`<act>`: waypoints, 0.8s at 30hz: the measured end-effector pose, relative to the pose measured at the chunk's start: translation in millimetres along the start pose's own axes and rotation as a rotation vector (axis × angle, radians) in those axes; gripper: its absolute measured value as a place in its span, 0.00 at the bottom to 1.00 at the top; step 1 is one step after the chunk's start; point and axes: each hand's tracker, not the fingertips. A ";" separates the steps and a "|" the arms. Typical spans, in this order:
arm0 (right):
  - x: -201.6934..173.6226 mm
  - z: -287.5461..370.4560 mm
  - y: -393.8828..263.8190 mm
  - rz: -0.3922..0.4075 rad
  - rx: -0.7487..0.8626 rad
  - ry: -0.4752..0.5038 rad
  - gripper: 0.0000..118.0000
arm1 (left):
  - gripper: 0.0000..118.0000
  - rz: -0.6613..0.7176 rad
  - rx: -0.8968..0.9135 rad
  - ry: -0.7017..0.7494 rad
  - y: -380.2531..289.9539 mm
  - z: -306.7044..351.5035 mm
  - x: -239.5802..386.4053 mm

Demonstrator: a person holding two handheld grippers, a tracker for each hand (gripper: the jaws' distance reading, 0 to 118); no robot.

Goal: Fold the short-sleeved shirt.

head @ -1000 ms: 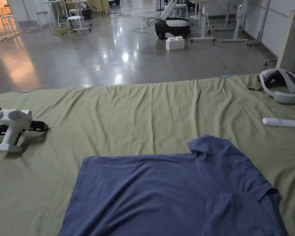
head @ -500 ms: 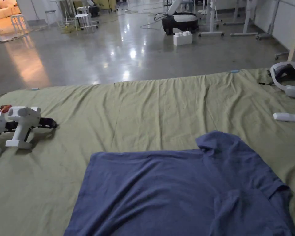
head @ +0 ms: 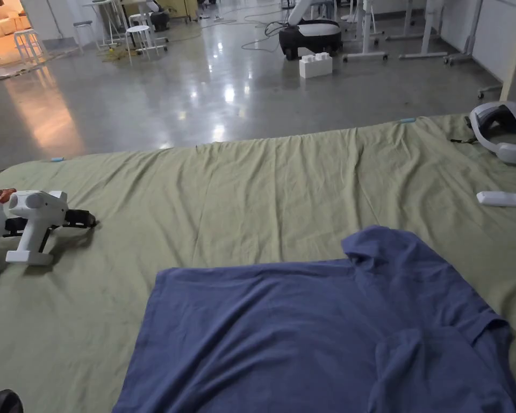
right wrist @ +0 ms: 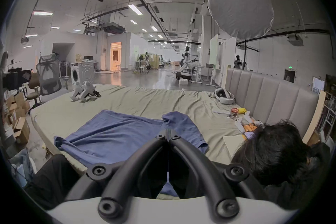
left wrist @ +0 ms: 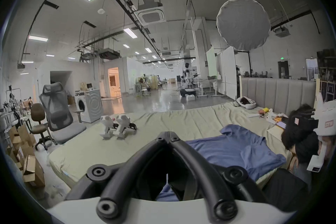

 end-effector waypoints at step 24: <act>11.5 -8.3 -39.9 -0.027 -0.207 0.092 0.02 | 0.67 0.293 -0.646 -0.066 -199.6 -133.8 -97.3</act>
